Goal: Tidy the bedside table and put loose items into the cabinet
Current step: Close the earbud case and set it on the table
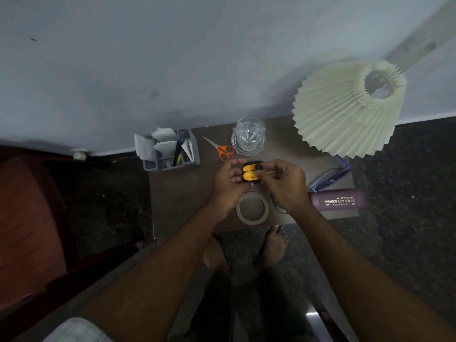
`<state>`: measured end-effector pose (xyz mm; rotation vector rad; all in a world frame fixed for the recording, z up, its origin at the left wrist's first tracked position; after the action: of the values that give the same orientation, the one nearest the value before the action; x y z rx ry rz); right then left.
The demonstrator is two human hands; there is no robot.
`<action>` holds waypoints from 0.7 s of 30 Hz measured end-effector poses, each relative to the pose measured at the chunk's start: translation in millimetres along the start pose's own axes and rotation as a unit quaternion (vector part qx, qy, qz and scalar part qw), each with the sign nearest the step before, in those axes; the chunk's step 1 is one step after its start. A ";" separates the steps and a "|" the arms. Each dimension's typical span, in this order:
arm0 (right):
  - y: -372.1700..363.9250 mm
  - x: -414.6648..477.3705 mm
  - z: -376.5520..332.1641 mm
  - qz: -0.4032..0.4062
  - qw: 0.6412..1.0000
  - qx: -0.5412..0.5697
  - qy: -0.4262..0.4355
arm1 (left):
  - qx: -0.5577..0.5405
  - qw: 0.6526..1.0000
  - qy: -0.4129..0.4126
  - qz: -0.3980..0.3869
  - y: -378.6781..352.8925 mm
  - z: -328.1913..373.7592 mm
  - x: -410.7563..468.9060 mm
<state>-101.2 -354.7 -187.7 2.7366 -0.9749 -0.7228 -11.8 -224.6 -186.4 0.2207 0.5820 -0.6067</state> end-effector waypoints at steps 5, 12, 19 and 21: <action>0.2 1.0 1.4 0.020 0.998 -0.051 -0.003 | 0.001 1.000 -0.002 0.002 1.6 -2.2 -0.5; -1.7 -3.3 -4.3 0.035 0.983 -0.168 0.068 | -0.004 1.000 -0.011 0.009 -2.3 -0.4 -1.9; -0.8 -7.7 -17.0 0.059 0.965 -0.238 0.093 | -0.012 1.000 -0.013 0.010 -5.0 3.8 -2.7; -0.4 -7.2 -18.3 0.059 0.963 -0.246 0.095 | -0.015 1.000 -0.011 0.007 -6.1 4.2 -3.0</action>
<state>-96.9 -350.3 -169.1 2.2458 -0.7802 -0.5752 -15.5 -229.7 -181.5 0.1886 0.5670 -0.5857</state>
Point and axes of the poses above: each hand's wrist, its own x-axis towards the middle knuckle, its own y-axis out of the back of the hand, z = x × y, the point moved 2 cm from there along x, towards the middle knuckle, and after that the axes turned 1 degree about -y, right-handed, at the moved point
